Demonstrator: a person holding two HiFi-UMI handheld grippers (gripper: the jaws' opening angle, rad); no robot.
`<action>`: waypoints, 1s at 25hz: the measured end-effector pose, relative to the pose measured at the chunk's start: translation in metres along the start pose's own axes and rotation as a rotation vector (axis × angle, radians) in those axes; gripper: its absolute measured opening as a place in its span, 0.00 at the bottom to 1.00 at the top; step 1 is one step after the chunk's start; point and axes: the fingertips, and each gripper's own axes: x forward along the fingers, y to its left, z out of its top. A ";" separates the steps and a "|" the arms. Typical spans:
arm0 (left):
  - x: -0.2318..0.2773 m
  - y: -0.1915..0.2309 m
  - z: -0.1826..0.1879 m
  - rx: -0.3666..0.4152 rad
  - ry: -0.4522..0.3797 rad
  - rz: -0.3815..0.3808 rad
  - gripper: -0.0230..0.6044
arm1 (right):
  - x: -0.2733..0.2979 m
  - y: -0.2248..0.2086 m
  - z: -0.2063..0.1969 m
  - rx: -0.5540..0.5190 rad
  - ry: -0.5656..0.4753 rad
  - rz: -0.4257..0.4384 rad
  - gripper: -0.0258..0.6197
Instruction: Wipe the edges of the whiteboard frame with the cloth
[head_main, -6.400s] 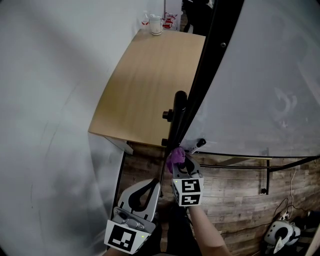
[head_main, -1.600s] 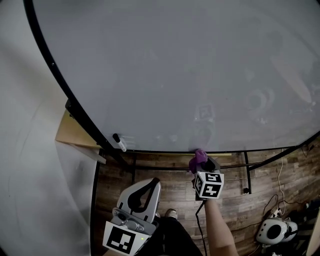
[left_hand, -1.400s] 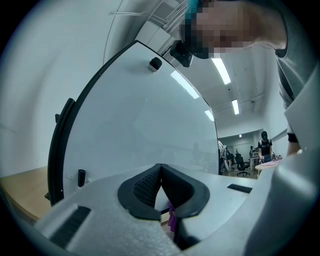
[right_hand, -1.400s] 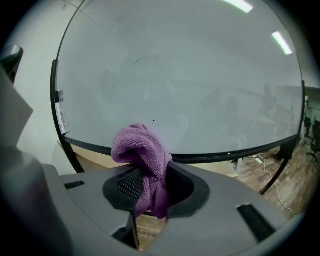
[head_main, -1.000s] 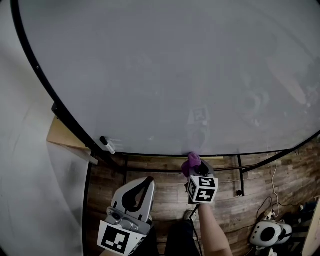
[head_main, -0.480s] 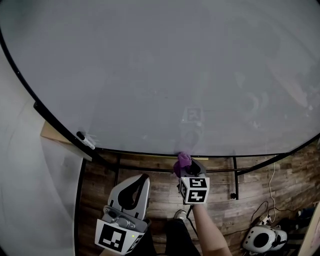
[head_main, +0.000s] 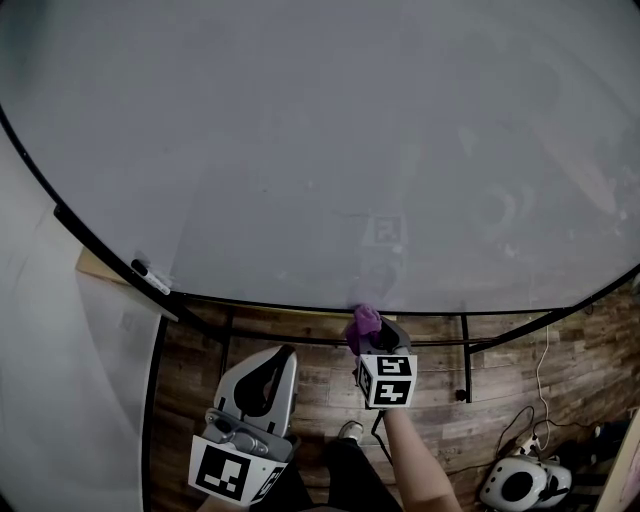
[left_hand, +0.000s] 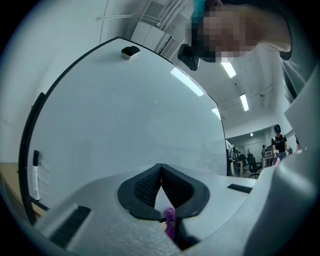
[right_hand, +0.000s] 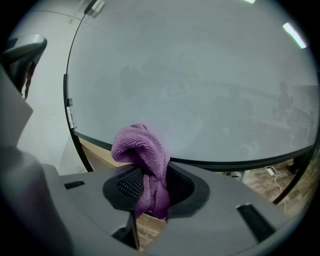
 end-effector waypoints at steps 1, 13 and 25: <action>0.002 -0.003 -0.001 -0.001 0.001 -0.001 0.06 | -0.001 -0.003 0.000 -0.003 -0.002 0.004 0.21; 0.025 -0.045 -0.003 0.016 -0.007 0.002 0.06 | -0.017 -0.055 -0.005 -0.005 -0.008 -0.009 0.21; 0.042 -0.089 -0.009 0.024 -0.013 0.019 0.06 | -0.040 -0.121 -0.010 -0.001 -0.014 -0.044 0.21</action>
